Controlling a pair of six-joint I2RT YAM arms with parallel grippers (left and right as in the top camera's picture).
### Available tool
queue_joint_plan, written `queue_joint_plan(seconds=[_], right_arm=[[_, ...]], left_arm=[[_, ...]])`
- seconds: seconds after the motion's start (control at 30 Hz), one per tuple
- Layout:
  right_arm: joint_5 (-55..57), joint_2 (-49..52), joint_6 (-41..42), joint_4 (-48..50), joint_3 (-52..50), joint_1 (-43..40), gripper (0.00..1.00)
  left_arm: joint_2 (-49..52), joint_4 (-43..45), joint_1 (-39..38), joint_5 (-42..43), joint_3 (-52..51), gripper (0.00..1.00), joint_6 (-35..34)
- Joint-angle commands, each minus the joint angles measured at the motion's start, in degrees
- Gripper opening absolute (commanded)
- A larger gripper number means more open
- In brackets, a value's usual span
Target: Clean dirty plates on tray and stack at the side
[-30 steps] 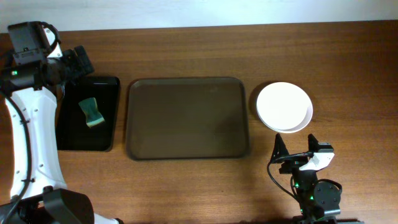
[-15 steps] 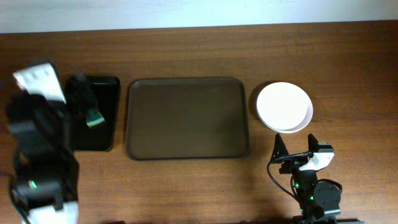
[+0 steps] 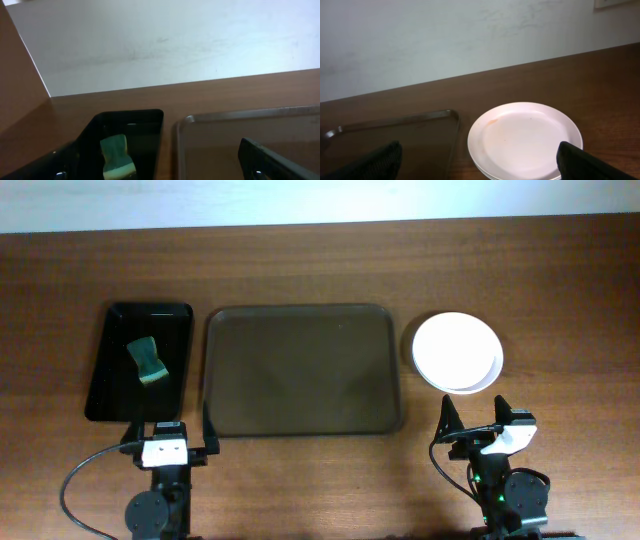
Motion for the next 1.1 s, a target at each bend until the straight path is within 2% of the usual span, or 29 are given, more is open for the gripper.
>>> queue_joint_plan(seconds=[0.0,0.07,1.07], right_arm=[[-0.04,-0.42,-0.42,-0.28,-0.42,0.04,0.98],[-0.04,-0.42,-0.42,-0.28,-0.42,0.04,0.98],[-0.04,-0.42,-0.42,-0.28,-0.42,0.04,0.98]], left_arm=[[-1.55,-2.71,-0.22,-0.66,-1.07,0.99,5.20],[-1.55,-4.92,-0.22,-0.57,-1.07,0.99,5.46],[-1.53,-4.94,-0.17,0.02,-1.03,0.99,5.42]])
